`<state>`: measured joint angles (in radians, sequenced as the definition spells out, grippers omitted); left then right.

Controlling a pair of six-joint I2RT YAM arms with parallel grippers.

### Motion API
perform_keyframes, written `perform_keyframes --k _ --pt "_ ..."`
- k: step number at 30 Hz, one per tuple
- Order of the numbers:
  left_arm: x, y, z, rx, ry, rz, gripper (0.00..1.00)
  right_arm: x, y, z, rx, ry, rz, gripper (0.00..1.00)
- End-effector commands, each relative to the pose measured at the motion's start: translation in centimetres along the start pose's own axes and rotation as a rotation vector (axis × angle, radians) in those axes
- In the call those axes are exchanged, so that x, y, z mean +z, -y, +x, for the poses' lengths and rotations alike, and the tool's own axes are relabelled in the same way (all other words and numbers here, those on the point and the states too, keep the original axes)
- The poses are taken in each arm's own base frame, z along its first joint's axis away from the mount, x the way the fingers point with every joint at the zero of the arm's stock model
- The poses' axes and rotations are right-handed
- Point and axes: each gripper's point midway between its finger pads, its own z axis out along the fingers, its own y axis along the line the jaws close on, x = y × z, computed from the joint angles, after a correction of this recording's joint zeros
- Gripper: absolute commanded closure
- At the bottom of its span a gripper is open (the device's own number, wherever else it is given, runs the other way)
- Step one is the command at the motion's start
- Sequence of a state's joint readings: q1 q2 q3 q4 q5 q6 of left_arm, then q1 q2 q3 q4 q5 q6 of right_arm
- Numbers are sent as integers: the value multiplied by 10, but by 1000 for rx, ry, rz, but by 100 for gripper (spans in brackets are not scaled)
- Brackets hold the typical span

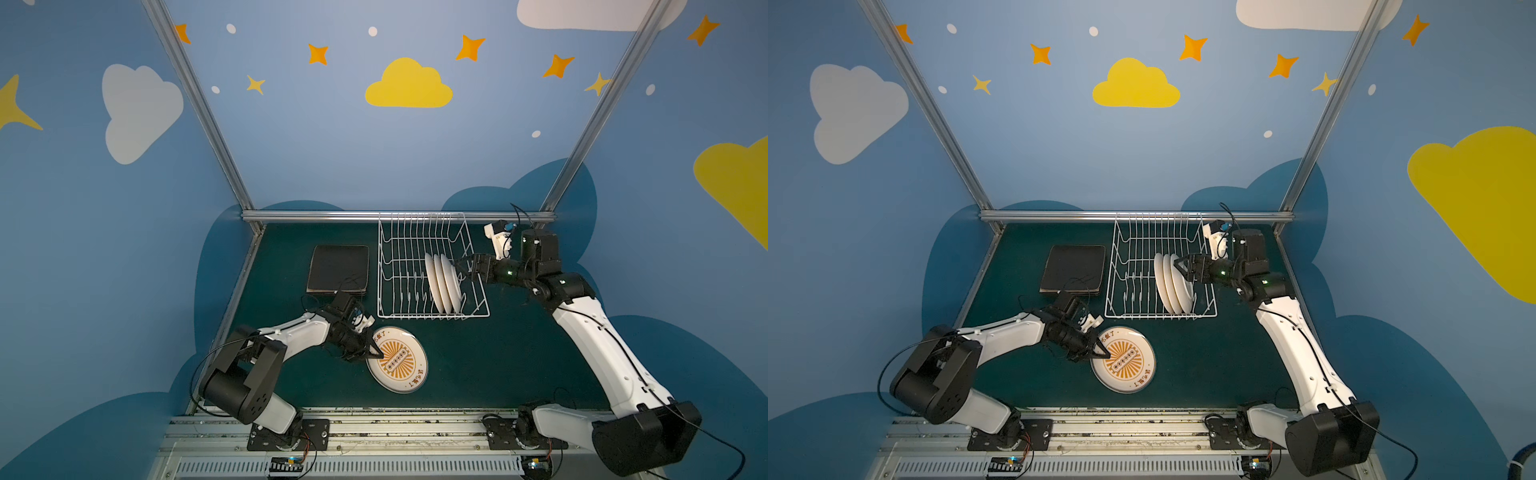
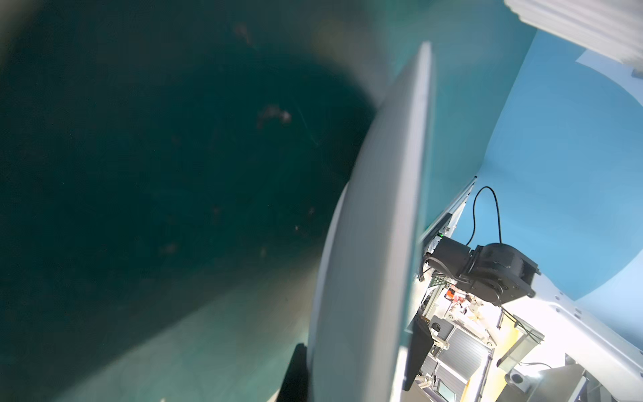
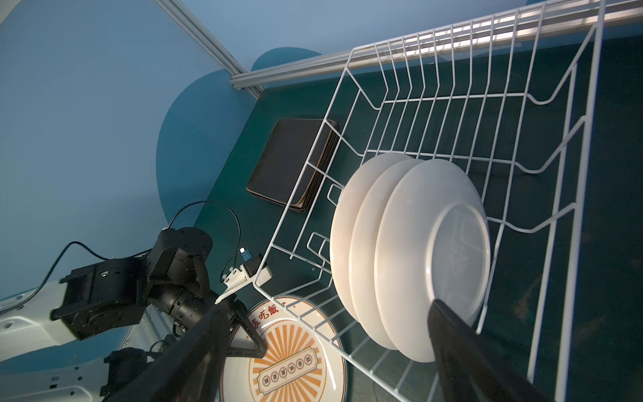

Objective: Unload the plates from the dish rack
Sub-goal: Place the plate at the bottom-center of the table.

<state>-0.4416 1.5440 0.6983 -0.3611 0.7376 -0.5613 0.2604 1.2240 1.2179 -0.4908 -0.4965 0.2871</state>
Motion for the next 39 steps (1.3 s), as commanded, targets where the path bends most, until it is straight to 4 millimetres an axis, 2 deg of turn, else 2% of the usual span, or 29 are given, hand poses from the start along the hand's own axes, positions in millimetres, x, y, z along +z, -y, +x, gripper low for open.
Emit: perform_keyframes --k 1,15,19,21,24,30,35,39 --pt "6 -1 -2 25 -2 24 86 -4 -1 -3 -13 12 8 11" --pt "4 -19 -21 -20 29 -21 62 -3 1 -3 0 10 17 11" --pt "2 -18 -28 -18 29 -34 47 -2 1 -5 6 12 12 11" --pt "0 -20 -32 -15 32 -56 43 -2 0 -5 5 12 10 11" --pt "-5 -22 -41 -19 48 -77 42 -2 2 -5 9 12 15 11" --pt "-12 -23 -49 -21 69 -94 25 -2 4 -2 12 3 25 11" --pt "-21 -26 -54 -11 95 -139 20 -1 5 -2 24 0 31 11" --pt "-34 -29 -56 -4 116 -204 10 -1 4 -3 25 5 31 11"
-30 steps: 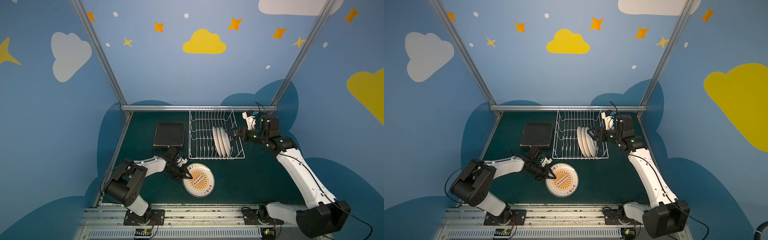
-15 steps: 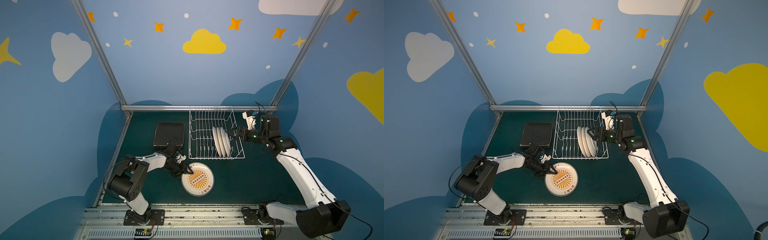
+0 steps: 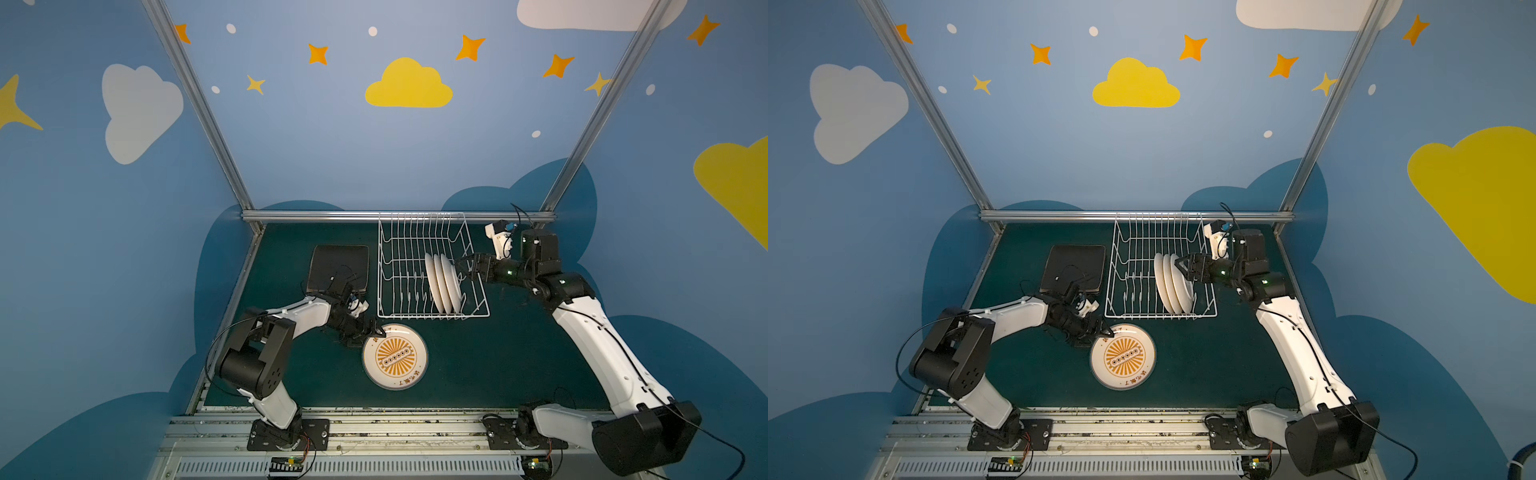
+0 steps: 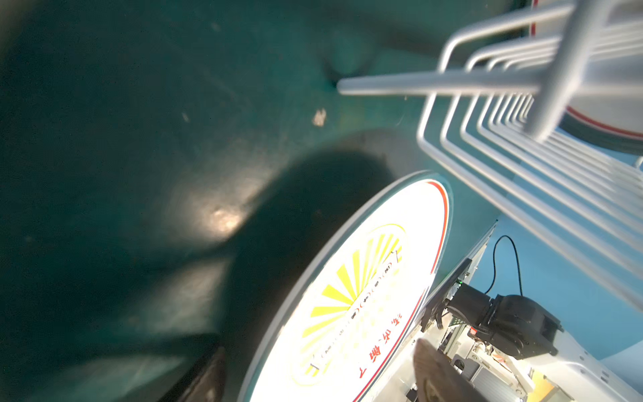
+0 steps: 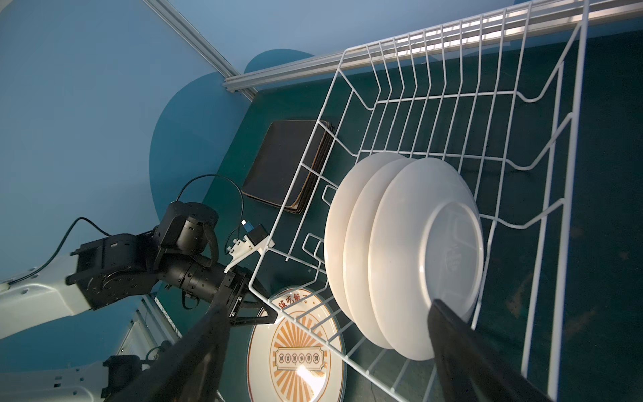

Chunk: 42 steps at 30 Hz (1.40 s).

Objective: Unload the plates from the dish rack
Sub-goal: Place the plate at the bottom-center of the table, then pick up a plate from the dish rack.

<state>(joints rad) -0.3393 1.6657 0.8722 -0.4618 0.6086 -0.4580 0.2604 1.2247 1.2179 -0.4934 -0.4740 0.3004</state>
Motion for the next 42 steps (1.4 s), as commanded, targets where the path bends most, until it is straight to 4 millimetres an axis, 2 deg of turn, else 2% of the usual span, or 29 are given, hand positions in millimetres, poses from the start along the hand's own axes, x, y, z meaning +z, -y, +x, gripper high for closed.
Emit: perform_keyframes --k 1,3,11,17,21,25,28,31,39,42 --pt "-15 -14 0 1 25 -102 7 -1 0 -3 10 5 9 11" --pt "-24 -15 -3 6 62 -129 1 -1 1 -4 10 11 13 11" --pt "-78 8 -20 93 261 -139 0 -1 3 -8 0 31 34 11" --pt "-131 50 -35 217 410 -126 1 1 3 -7 -20 34 32 11" --pt "-165 88 -43 317 508 -71 1 0 3 -5 -60 38 40 11" --pt "-187 124 -51 381 545 -7 0 -1 3 -4 -85 36 51 11" --pt "-191 146 -58 410 544 22 1 -1 4 -4 -96 36 60 11" --pt "-187 164 -66 432 529 42 1 0 6 -4 -101 39 73 11" --pt "-154 201 -88 419 451 132 6 -2 11 4 -122 54 88 11" --pt "-136 206 -95 396 416 147 9 -4 11 8 -132 55 93 11"
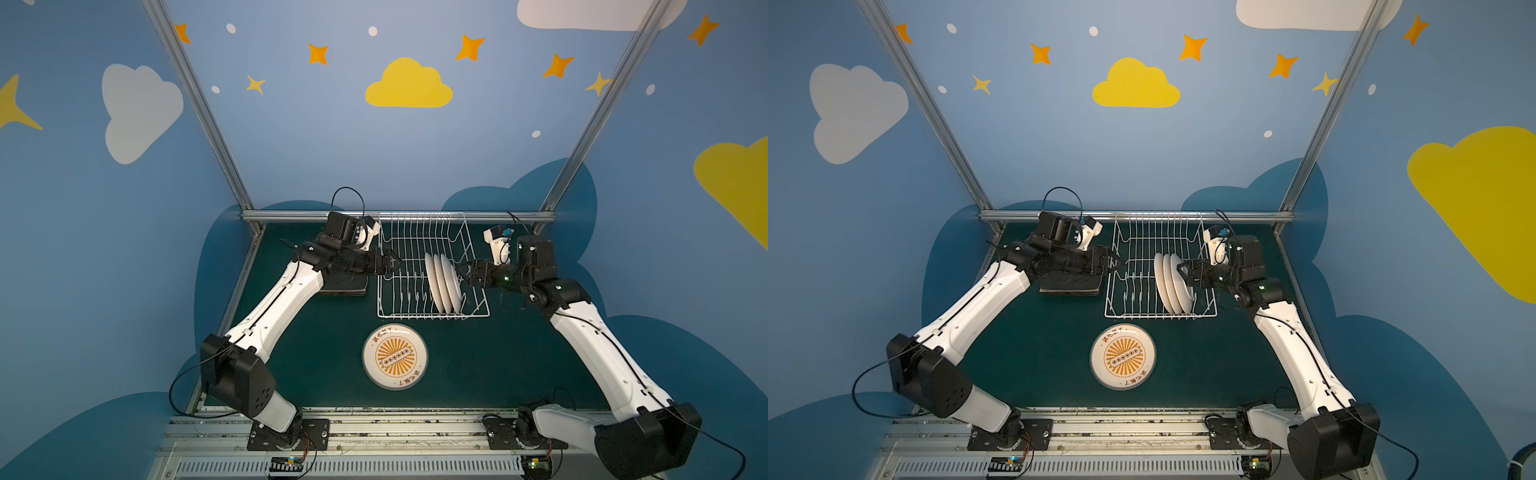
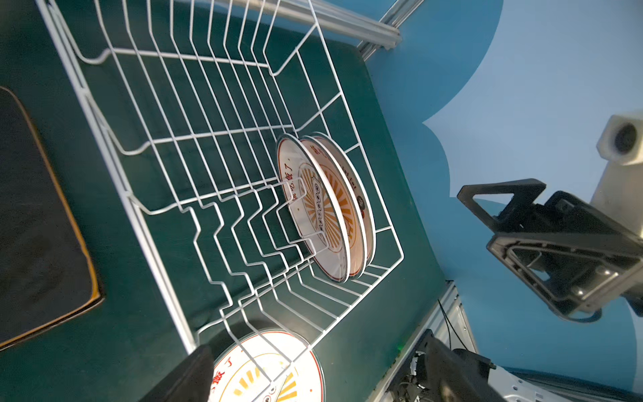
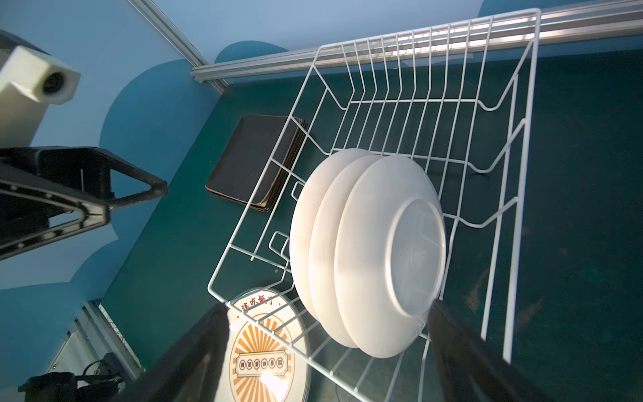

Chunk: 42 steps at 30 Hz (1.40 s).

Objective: Unload the plates from the dish rack
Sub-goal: Pick up a plate from the dish rack.

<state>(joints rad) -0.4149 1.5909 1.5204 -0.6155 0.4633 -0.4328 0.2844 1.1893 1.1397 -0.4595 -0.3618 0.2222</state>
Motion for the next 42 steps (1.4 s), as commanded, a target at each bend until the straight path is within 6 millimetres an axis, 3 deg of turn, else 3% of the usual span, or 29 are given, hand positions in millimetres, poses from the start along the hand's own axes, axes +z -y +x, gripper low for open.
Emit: perform_keyframes --k 1,8,18,23,32,42 --pt "14 15 -7 -30 -12 57 10 -9 -4 -6 -47 47 3 11" --pt "59 21 -10 -109 -59 96 25 -12 -2 2 -56 52 10 11" --pt "115 20 -5 -136 -155 75 38 -18 4 4 -60 63 43 11" --pt "129 6 -4 -122 -156 0 48 -22 6 3 -60 73 58 11" --pt "145 -6 -2 -152 -155 -59 54 -24 8 2 -66 83 67 11" --pt "159 -7 1 -204 -136 -54 63 -24 11 0 -73 90 82 11"
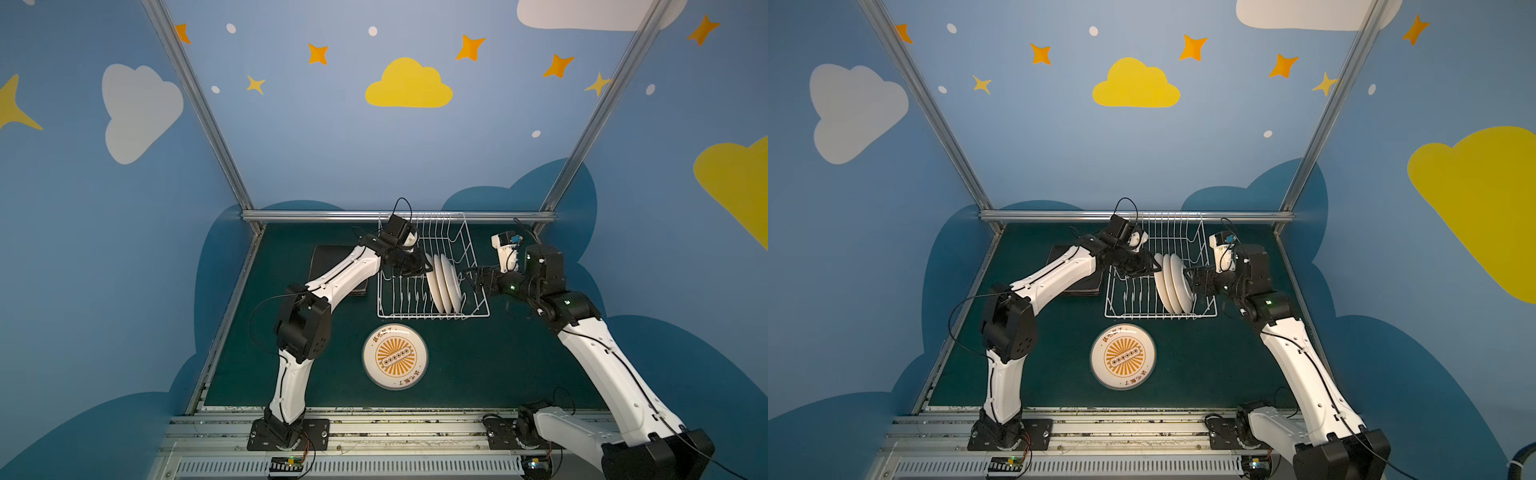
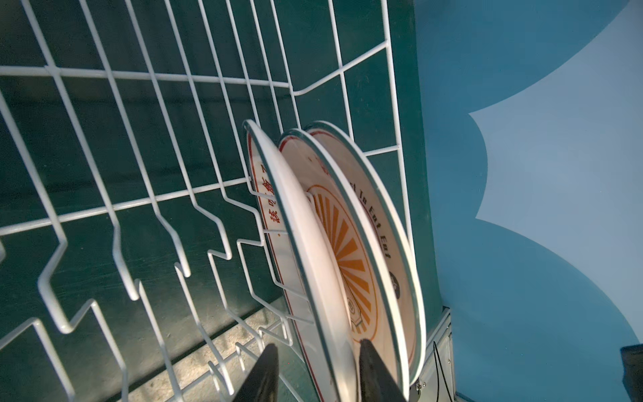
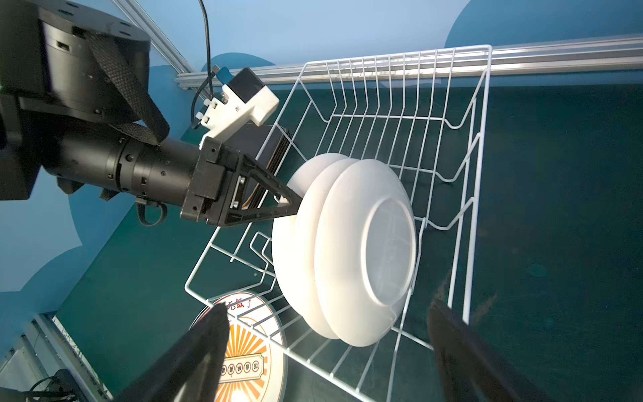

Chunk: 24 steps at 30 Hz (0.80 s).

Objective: Unload the plates from the dish rack
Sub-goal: Pick up a plate from the dish rack.

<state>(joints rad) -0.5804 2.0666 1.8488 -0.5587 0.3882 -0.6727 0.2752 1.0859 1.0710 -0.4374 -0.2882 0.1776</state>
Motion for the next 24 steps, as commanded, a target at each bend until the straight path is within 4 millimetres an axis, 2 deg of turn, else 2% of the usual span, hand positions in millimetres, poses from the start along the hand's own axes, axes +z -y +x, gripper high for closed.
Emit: perform_keyframes --k 1,11,24 --pt "11 -8 0 -32 -1 -7 64 -3 3 -1 -13 19 12 11" --pt "22 -16 -1 -66 -12 -22 73 -2 3 1 -12 12 10 11" --pt "26 -17 -8 -82 -3 -23 82 -2 4 2 -11 12 14 11"
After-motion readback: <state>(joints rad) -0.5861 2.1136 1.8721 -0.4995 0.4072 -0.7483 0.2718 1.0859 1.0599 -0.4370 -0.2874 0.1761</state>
